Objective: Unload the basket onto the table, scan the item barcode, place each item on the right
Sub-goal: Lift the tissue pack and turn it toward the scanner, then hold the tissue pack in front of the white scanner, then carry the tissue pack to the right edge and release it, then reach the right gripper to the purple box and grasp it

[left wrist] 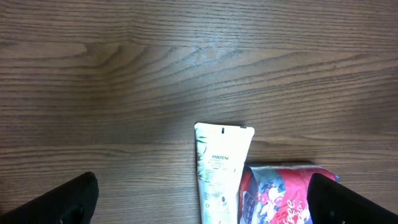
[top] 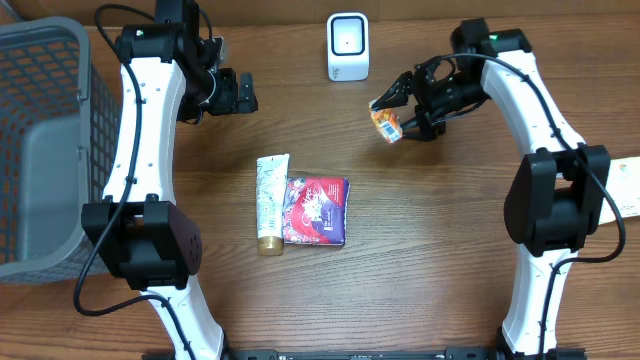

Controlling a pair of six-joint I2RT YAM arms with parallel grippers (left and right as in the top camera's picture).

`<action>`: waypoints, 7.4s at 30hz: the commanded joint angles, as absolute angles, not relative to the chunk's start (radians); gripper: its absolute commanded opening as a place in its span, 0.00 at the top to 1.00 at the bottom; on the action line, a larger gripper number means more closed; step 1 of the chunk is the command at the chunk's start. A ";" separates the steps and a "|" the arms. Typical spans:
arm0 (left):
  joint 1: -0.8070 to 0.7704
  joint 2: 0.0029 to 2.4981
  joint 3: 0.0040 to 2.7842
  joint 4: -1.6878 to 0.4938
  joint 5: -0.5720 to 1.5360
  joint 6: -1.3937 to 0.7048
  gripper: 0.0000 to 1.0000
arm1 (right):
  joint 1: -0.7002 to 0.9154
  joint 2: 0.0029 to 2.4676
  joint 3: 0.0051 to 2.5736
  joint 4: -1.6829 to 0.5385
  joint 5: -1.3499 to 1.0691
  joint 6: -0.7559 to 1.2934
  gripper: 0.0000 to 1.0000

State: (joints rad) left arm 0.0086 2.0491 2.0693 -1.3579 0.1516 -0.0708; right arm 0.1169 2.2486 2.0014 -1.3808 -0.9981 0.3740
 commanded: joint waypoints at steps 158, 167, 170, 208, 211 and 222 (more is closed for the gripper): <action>0.013 2.033 2.083 -1.357 0.146 -0.048 0.00 | -0.030 2.028 1.978 -1.125 0.364 0.050 0.51; 0.013 2.033 2.083 -1.357 0.146 -0.048 0.00 | -0.459 2.148 1.797 -1.077 0.149 0.131 0.45; 0.013 2.033 2.083 -1.357 0.146 -0.048 0.00 | -0.560 2.154 1.795 -1.078 0.070 0.131 0.16; 0.013 2.033 2.083 -1.357 0.146 -0.048 0.00 | 0.197 1.870 1.293 -0.792 -0.952 0.093 0.00; 0.013 2.033 2.083 -1.357 0.146 -0.048 0.00 | 0.236 1.938 1.296 -0.736 -0.946 0.073 0.00; 0.013 2.033 2.083 -1.357 0.146 -0.048 0.00 | 0.322 2.156 1.297 -0.501 -0.990 0.104 0.00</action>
State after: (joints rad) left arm 0.0086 2.0491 2.0693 -1.3579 0.1516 -0.0708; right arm 0.3206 2.1311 1.2984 -0.5106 -0.9745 0.1047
